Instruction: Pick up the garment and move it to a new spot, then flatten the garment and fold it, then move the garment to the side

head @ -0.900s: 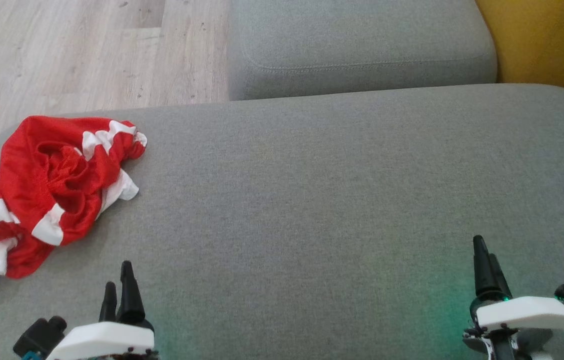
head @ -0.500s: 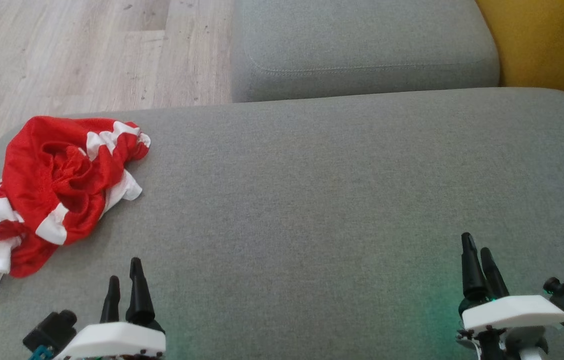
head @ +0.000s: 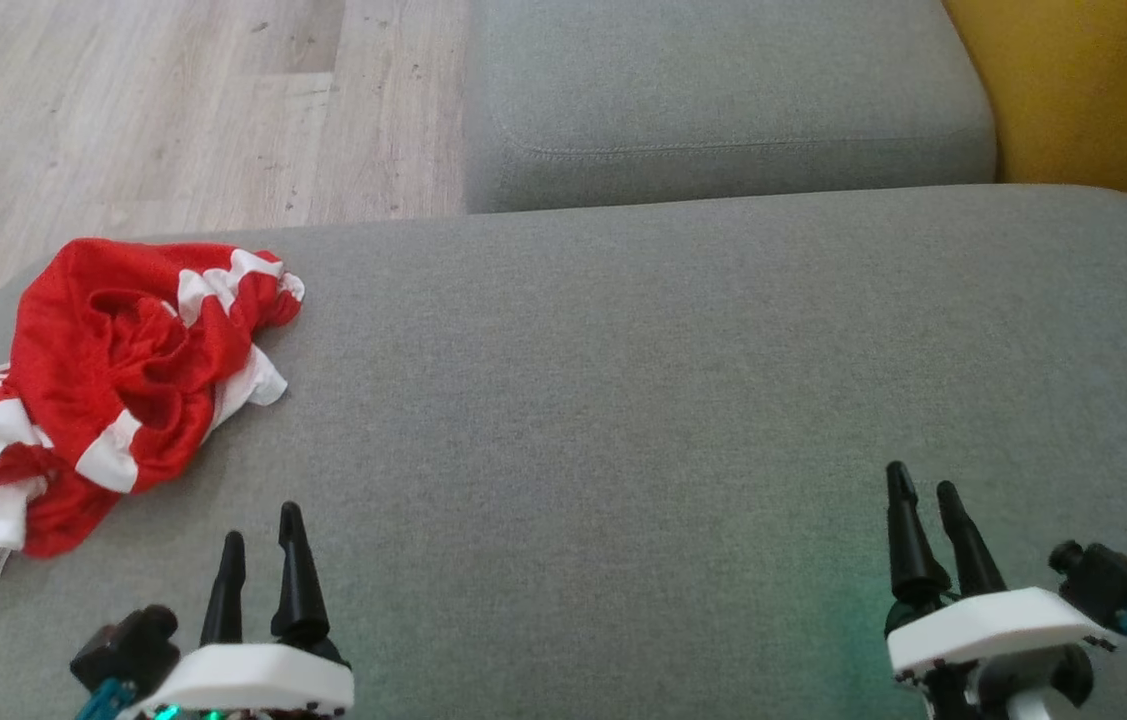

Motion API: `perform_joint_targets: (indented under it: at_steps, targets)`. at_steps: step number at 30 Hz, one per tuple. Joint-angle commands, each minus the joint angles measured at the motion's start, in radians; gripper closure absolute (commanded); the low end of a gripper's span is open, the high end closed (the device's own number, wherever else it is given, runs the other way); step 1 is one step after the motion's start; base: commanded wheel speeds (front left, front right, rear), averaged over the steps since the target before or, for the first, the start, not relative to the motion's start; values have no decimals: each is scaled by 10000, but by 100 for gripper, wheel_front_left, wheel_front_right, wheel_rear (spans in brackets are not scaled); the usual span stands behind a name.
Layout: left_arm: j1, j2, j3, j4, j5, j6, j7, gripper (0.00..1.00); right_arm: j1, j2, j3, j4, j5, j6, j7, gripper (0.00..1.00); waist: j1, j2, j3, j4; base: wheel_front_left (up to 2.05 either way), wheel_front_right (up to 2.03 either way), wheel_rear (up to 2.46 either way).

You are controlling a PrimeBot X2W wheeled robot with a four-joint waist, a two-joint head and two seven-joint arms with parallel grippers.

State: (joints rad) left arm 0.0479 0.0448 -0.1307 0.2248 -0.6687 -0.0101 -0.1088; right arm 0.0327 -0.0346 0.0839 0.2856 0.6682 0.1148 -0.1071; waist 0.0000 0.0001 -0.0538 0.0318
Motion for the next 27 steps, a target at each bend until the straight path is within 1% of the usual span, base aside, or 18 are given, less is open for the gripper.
perform_joint_targets:
  at_steps: [1, 8, 27]
  targets:
    - [-272, 89, 103, -391, 301, -6, -154, 0, -369, -101, 216, -419, -312, 95, -164, 0, 0, -1, -11, 7, 0, 0, 0]
    - [-244, 77, -2, -465, 1161, -37, -358, 0, -365, -110, 433, -506, -1182, 105, -370, 0, 0, -1, -78, 48, 0, 0, 0]
    - [-215, 77, -320, -531, 3731, 357, -916, 0, -383, -132, 728, -612, -3458, 131, -931, 0, 0, -1, -177, 80, 0, 0, 0]
